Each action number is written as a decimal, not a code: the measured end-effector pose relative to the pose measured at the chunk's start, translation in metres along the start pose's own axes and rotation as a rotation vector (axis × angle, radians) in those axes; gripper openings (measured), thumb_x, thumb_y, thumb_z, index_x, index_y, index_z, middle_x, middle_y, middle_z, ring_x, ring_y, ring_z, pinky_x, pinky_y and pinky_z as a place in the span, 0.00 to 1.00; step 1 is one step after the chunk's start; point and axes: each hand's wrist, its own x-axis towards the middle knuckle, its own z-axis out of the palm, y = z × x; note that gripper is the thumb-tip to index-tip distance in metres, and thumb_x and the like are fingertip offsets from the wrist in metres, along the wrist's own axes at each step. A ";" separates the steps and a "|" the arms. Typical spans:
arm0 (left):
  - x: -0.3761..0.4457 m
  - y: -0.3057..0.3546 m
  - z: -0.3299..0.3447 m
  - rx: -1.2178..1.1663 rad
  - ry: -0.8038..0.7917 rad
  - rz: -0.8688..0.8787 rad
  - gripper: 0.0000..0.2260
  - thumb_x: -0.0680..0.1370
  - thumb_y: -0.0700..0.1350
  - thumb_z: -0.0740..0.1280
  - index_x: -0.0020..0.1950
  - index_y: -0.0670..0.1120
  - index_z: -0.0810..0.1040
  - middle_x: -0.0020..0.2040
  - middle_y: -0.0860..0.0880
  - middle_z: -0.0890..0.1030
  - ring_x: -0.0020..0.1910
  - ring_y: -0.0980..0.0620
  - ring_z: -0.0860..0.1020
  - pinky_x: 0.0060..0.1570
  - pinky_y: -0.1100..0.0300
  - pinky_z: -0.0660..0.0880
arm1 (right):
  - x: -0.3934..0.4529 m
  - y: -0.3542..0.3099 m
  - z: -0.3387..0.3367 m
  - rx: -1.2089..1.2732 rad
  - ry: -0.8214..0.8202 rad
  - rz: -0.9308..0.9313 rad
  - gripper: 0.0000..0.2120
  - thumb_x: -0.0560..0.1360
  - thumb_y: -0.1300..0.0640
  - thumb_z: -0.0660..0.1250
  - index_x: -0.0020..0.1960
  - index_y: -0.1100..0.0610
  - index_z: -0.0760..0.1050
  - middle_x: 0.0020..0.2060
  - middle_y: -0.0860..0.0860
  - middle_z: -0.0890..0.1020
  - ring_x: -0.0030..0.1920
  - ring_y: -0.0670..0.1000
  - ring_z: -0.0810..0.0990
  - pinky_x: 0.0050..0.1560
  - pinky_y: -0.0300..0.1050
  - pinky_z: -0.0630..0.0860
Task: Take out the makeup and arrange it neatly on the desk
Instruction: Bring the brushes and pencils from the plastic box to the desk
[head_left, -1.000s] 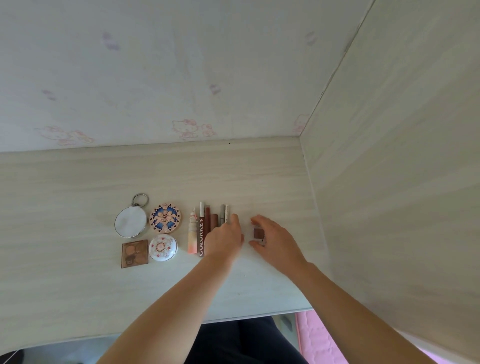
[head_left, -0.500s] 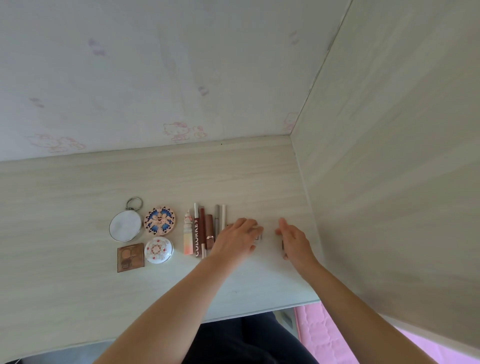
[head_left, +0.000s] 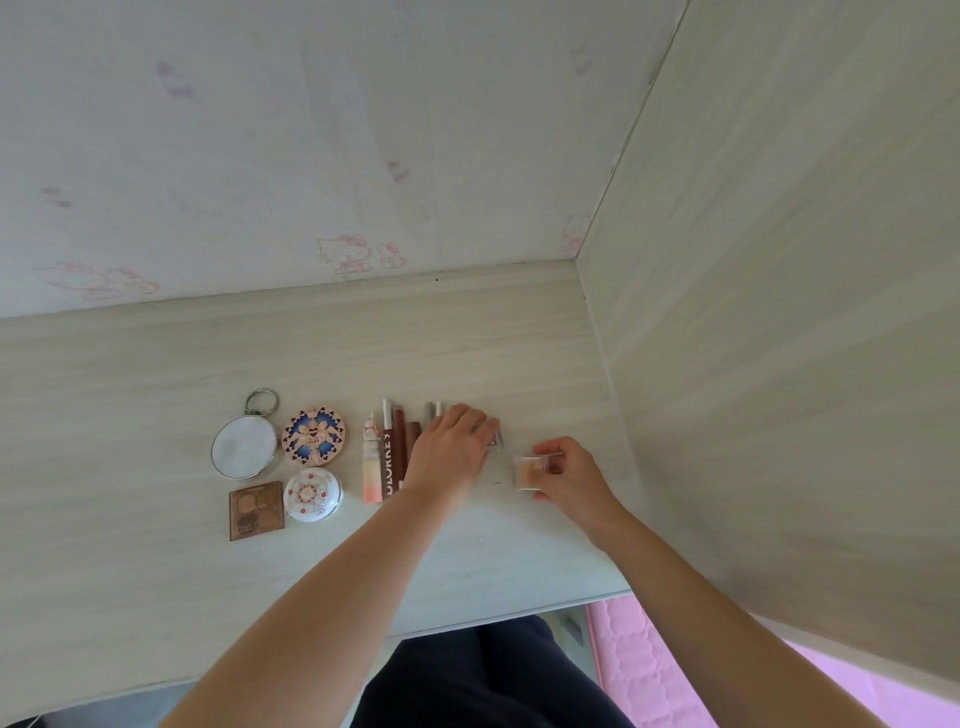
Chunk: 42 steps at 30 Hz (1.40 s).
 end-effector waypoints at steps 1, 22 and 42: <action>0.003 -0.002 0.000 0.004 -0.034 -0.029 0.14 0.69 0.41 0.75 0.55 0.44 0.82 0.53 0.48 0.82 0.56 0.48 0.79 0.54 0.52 0.77 | -0.001 -0.001 0.003 -0.039 0.013 -0.026 0.11 0.70 0.64 0.71 0.51 0.57 0.74 0.46 0.54 0.79 0.45 0.52 0.80 0.41 0.46 0.81; 0.006 -0.022 -0.003 -0.051 -0.192 -0.014 0.18 0.80 0.46 0.60 0.70 0.47 0.70 0.69 0.50 0.71 0.70 0.50 0.66 0.68 0.55 0.63 | -0.004 -0.016 0.029 -0.571 0.093 -0.241 0.13 0.74 0.52 0.69 0.56 0.54 0.73 0.47 0.49 0.76 0.47 0.50 0.77 0.47 0.45 0.75; -0.044 -0.006 -0.028 -0.041 -0.140 0.237 0.19 0.76 0.44 0.67 0.67 0.42 0.74 0.68 0.45 0.74 0.71 0.43 0.67 0.69 0.47 0.66 | -0.094 0.016 0.036 -0.787 0.344 -0.227 0.20 0.79 0.56 0.57 0.70 0.58 0.65 0.66 0.52 0.71 0.68 0.52 0.66 0.63 0.46 0.70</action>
